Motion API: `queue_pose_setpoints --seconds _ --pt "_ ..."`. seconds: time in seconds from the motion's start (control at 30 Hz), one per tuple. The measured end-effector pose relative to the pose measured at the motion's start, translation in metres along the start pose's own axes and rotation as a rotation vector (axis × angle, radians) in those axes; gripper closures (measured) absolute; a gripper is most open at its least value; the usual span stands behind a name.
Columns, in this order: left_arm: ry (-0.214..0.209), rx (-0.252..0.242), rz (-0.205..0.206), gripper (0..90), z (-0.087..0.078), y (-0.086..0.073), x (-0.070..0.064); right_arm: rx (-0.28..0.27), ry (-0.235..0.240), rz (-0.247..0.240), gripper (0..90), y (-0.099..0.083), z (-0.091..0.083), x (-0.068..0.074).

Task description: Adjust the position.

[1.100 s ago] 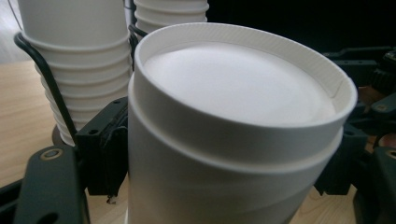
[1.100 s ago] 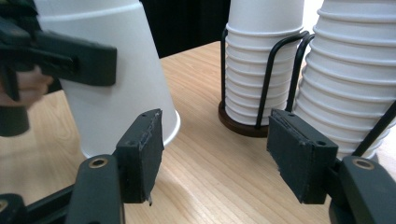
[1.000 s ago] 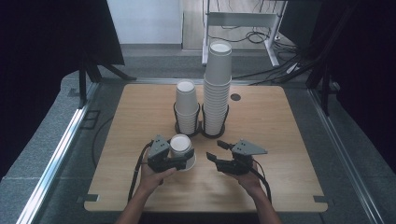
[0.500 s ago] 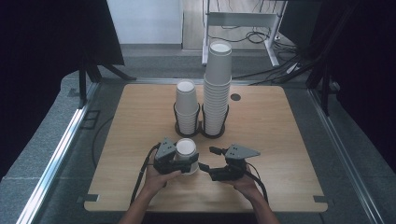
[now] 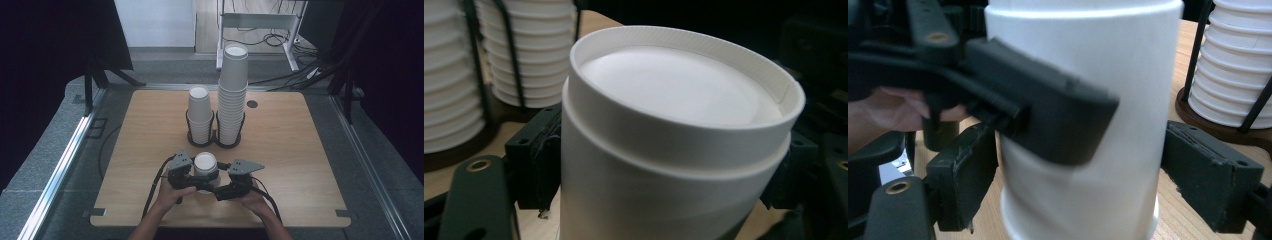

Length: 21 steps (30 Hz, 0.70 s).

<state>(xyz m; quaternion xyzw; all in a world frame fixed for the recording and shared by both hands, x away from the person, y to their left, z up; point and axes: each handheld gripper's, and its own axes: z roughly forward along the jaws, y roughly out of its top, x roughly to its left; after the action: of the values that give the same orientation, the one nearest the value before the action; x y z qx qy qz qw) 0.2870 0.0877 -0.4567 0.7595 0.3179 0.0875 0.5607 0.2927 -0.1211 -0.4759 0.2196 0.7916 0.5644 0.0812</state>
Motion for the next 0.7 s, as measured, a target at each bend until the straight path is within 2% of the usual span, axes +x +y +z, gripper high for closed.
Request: queue_pose_setpoints --seconds 0.17,0.4,0.6,0.7 --pt "-0.037 0.017 -0.006 20.6 0.0050 -0.0015 -0.0047 0.002 0.017 -0.002 14.2 -0.0008 0.0001 0.0003" --pt "-0.045 0.026 -0.009 20.6 0.0076 -0.0035 -0.0061 0.008 0.028 0.001 14.3 -0.0023 0.0030 0.0003" --pt "-0.041 0.022 -0.026 19.5 0.0082 -0.0040 -0.0050 0.006 0.021 -0.009 16.7 -0.0034 0.0031 0.0003" --pt "-0.010 0.013 -0.026 13.6 0.0056 -0.0015 -0.0048 0.004 0.011 -0.015 17.2 -0.0038 0.0029 0.0002"
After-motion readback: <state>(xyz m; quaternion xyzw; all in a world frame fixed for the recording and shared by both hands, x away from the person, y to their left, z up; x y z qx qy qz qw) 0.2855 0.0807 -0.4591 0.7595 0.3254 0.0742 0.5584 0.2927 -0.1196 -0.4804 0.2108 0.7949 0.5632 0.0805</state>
